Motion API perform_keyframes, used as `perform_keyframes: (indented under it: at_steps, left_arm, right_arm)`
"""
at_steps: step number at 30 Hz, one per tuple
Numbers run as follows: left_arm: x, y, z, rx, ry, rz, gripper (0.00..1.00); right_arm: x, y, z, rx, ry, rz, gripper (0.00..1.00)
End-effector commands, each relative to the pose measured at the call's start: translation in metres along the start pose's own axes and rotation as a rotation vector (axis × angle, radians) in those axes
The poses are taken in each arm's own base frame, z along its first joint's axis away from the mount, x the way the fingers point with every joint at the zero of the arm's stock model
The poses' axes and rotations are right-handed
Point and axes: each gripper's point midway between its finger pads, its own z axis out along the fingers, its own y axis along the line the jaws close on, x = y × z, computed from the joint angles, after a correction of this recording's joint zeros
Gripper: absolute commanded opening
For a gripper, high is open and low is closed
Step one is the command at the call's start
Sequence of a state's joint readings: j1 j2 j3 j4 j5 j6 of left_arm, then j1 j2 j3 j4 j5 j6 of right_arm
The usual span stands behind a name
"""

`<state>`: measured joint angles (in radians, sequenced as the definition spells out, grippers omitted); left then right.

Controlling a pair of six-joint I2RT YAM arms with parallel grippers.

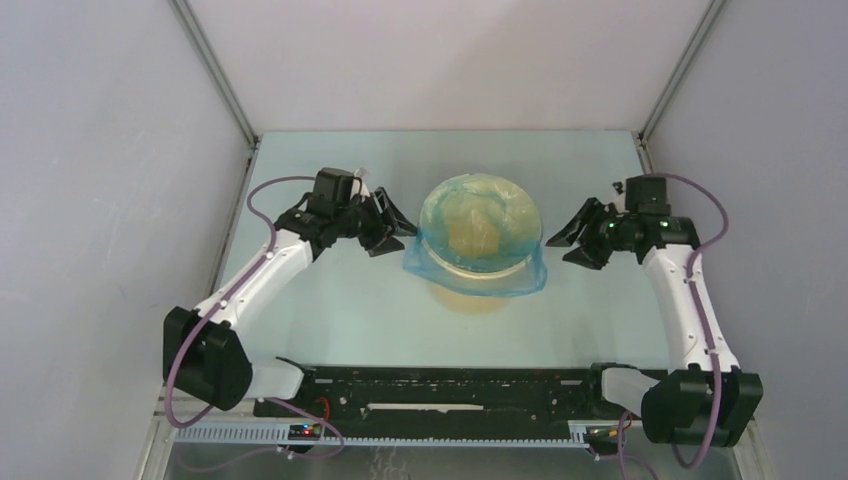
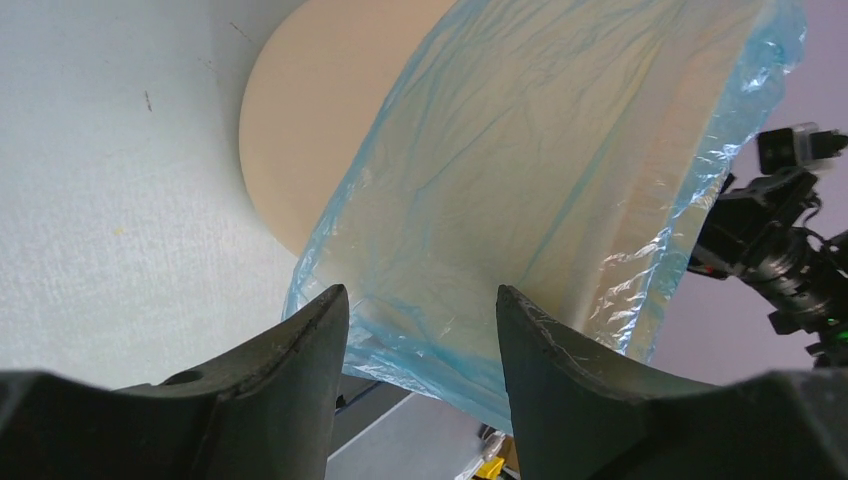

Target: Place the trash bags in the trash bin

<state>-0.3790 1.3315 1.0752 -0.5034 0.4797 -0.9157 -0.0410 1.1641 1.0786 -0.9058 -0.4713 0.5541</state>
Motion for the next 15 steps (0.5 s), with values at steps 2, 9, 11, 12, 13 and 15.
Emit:
perform_keyframes:
  at_steps: [2, 9, 11, 12, 13, 15]
  left_arm:
    - [0.015, -0.008, -0.008, 0.049, 0.033, 0.03, 0.61]
    - [0.017, -0.005, -0.006, 0.044, 0.041, 0.03, 0.61]
    - [0.017, -0.004, -0.005, 0.04, 0.046, 0.028, 0.61]
    - [0.017, -0.004, -0.004, 0.04, 0.047, 0.029, 0.61]
    - [0.017, -0.005, -0.005, 0.043, 0.048, 0.029, 0.61]
    - [0.017, -0.006, -0.005, 0.045, 0.047, 0.034, 0.61]
  right_arm:
    - [-0.035, 0.044, -0.064, -0.055, -0.192, -0.128, 0.61]
    - [-0.027, 0.13, -0.093, -0.088, -0.268, -0.373, 0.6]
    - [-0.014, 0.145, -0.075, -0.093, -0.235, -0.438, 0.58]
    - [-0.002, 0.152, -0.059, -0.086, -0.193, -0.475, 0.57]
    - [0.006, 0.155, -0.046, -0.068, -0.168, -0.503, 0.57]
    - [0.019, 0.157, -0.018, -0.016, -0.135, -0.579, 0.57]
